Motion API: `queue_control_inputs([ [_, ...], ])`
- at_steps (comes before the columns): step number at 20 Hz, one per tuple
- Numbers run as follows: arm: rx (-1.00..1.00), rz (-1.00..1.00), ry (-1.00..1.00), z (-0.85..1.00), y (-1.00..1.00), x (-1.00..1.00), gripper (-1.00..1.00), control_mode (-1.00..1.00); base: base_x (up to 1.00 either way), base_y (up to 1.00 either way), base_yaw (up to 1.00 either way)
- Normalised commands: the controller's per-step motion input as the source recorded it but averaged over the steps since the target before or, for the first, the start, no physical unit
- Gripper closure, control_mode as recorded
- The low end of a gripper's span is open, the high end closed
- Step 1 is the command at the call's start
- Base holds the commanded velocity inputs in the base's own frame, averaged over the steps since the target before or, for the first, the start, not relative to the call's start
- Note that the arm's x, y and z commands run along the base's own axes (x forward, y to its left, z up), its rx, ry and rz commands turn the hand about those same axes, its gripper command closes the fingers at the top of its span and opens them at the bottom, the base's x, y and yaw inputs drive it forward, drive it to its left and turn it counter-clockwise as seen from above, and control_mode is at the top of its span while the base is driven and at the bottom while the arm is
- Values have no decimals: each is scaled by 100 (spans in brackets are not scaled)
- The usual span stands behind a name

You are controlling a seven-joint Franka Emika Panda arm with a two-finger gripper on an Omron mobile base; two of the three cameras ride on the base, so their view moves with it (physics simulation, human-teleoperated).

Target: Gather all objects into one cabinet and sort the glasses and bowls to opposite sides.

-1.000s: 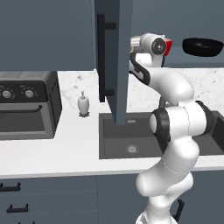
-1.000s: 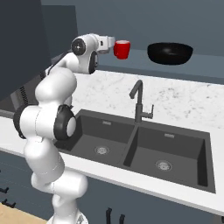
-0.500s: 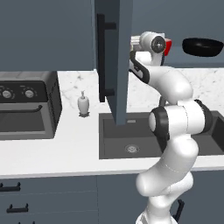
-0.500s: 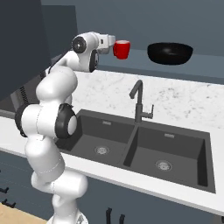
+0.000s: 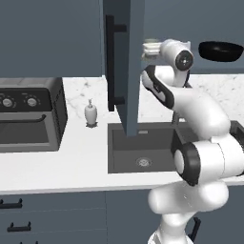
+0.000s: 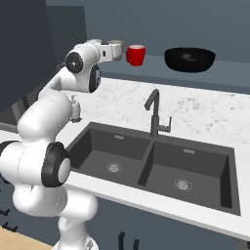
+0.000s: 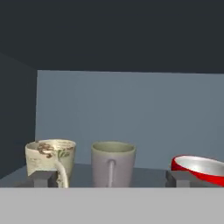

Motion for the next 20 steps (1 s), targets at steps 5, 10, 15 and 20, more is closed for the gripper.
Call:
queue_control_inputs([
  [5, 0, 1, -14, 8, 4, -100, -100, -100, 0, 0, 0],
  [10, 0, 2, -16, 10, 0, -100, -100, -100, 0, 0, 0],
  [15, 0, 9, 7, -3, 0, -100, -100, -100, 0, 0, 0],
  [20, 0, 12, 22, -7, 0, -100, -100, -100, 0, 0, 0],
])
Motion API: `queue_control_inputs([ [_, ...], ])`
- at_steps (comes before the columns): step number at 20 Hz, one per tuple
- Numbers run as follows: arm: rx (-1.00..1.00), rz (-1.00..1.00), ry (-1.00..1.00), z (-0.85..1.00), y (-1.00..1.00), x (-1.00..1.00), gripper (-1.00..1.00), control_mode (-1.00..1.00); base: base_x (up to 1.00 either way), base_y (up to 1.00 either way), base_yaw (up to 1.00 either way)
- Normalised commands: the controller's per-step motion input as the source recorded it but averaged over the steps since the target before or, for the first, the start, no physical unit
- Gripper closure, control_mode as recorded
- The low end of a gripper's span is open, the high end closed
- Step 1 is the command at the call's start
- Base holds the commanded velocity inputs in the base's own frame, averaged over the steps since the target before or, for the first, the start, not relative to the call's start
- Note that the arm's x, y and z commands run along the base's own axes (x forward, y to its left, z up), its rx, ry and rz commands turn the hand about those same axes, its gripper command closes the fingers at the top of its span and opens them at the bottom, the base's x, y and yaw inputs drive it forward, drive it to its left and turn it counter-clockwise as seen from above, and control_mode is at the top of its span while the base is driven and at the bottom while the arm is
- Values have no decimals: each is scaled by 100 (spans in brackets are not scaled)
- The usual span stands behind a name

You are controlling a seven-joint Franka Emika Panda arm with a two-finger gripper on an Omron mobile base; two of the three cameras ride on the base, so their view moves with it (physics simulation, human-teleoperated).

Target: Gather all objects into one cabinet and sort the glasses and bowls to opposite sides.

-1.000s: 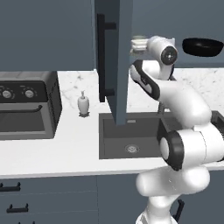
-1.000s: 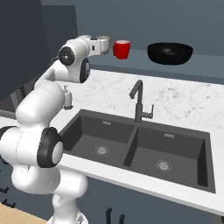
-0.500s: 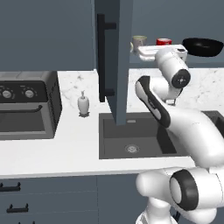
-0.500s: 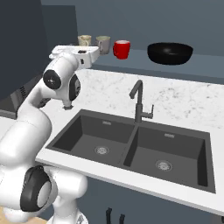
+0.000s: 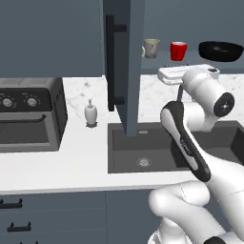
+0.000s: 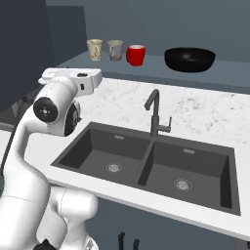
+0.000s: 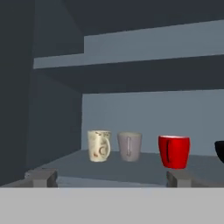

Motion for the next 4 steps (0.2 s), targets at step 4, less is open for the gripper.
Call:
queue_control_inputs([
  [4, -2, 16, 30, -9, 0, -100, -100, -100, 0, 0, 0],
])
